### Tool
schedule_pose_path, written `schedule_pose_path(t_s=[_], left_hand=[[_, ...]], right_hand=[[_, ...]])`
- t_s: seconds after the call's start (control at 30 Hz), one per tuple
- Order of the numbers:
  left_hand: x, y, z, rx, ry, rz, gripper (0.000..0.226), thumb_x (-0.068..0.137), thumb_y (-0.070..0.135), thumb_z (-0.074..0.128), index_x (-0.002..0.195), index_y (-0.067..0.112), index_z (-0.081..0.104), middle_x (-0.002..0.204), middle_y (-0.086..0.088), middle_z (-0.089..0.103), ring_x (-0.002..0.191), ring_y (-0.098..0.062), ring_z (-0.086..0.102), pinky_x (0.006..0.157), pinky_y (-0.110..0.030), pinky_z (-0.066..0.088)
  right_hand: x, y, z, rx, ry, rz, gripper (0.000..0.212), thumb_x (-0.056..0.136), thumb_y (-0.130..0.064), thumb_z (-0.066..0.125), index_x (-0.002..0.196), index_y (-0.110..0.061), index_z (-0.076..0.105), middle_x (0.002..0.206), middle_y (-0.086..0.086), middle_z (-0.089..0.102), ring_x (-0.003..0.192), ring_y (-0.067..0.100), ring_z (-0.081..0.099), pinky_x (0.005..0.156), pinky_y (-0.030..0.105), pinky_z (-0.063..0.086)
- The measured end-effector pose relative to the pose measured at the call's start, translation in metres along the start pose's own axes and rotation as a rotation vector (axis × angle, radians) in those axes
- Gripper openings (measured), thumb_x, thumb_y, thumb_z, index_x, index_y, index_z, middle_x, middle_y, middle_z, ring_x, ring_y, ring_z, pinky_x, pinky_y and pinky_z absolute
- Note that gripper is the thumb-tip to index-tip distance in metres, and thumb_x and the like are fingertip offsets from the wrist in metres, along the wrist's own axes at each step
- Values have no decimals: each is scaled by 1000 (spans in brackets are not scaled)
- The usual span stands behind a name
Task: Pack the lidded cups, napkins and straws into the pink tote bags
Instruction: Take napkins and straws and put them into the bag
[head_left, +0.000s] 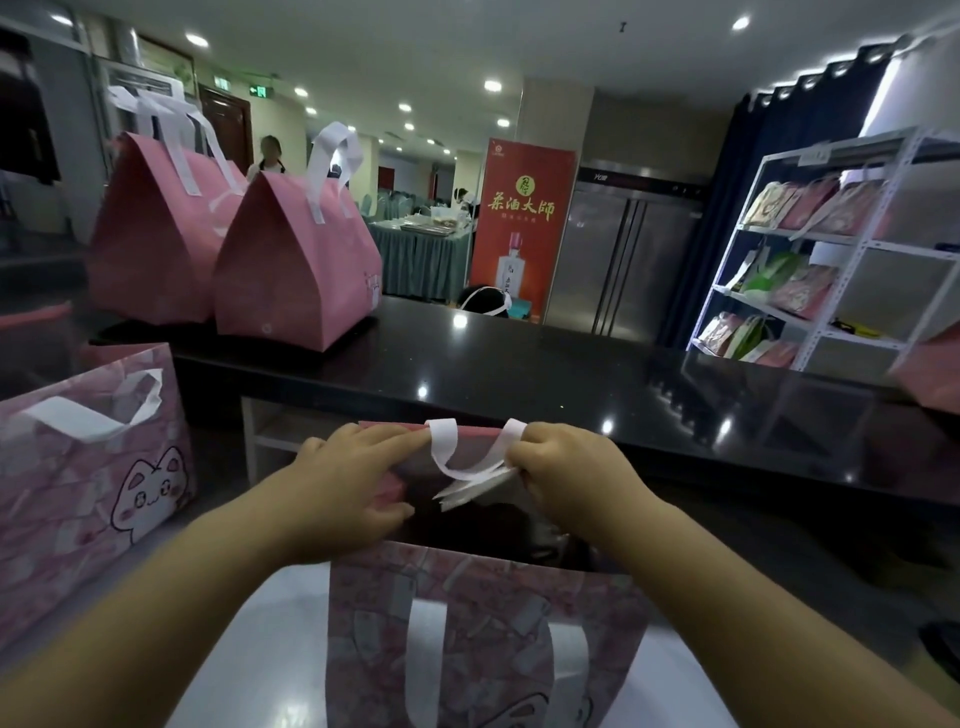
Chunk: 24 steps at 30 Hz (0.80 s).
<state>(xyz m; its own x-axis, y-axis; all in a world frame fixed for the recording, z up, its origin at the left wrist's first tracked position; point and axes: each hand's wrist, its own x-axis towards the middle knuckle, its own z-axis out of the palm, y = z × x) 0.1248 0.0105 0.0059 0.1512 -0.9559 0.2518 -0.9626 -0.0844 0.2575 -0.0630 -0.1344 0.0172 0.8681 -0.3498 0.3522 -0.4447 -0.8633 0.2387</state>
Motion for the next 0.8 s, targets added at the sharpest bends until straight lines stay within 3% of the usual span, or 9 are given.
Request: schedule_pose_path(t_s=[0.1,0.2,0.27,0.37,0.47,0.53,0.6,0.67,0.8], left_hand=[[-1,1,2,-49,46,26,67,85,43,54,140,45,16,142,20,30,125,-7,29,108,-40,24],[-2,3,4,-110,110,64,63,84,40,57,138,42,24,133,21,38,116,-4,36,104,-36,32],[-2,4,6,-145,177,93,57,84,35,60,135,37,35,126,19,45,109,-1,41,98,-25,37],[-5,6,5,-148,272,160,43,81,25,65,122,27,55,113,15,56,99,0,50,84,-12,39],[-13,7,4,-118,336,198,26,79,23,68,105,20,66,97,7,65,85,-7,59,75,-23,52],[-17,8,3,-101,364,204,20,79,31,66,94,18,68,87,6,64,75,-10,60,65,-31,55],[-21,9,3,-115,364,169,34,76,51,54,88,21,64,82,9,59,71,-10,57,60,-28,53],[-25,10,4,-160,316,104,49,67,70,44,90,29,57,85,17,52,74,-6,54,60,-21,49],[-30,8,6,-218,75,-21,71,51,86,47,106,42,42,100,25,45,88,2,50,71,-18,48]], right_hand=[[0,-1,10,-109,-151,-29,25,90,-21,51,114,-20,58,116,-1,57,103,27,54,64,30,36],[-3,2,10,-14,-216,29,31,88,-38,55,117,-29,58,120,-6,58,106,22,55,74,32,46],[-7,4,1,106,-173,58,30,84,-52,58,105,-30,63,106,-8,62,96,17,58,71,30,47],[-21,6,-17,392,-81,109,26,81,-52,62,92,-30,68,87,-11,66,78,6,60,67,29,51],[-44,7,-29,585,111,163,24,80,-48,61,90,-27,70,80,-14,67,73,3,61,67,32,55],[-61,10,-33,617,213,209,30,78,-50,60,90,-25,70,80,-13,66,73,5,62,66,34,56],[-78,15,-34,616,259,286,39,73,-59,59,91,-25,69,82,-12,64,76,5,61,68,31,55],[-92,22,-33,585,207,352,51,66,-68,56,96,-28,65,88,-15,61,82,2,58,72,28,54],[-107,28,-27,513,-161,418,83,55,-87,48,120,-36,52,108,-25,49,99,-3,51,85,24,49]])
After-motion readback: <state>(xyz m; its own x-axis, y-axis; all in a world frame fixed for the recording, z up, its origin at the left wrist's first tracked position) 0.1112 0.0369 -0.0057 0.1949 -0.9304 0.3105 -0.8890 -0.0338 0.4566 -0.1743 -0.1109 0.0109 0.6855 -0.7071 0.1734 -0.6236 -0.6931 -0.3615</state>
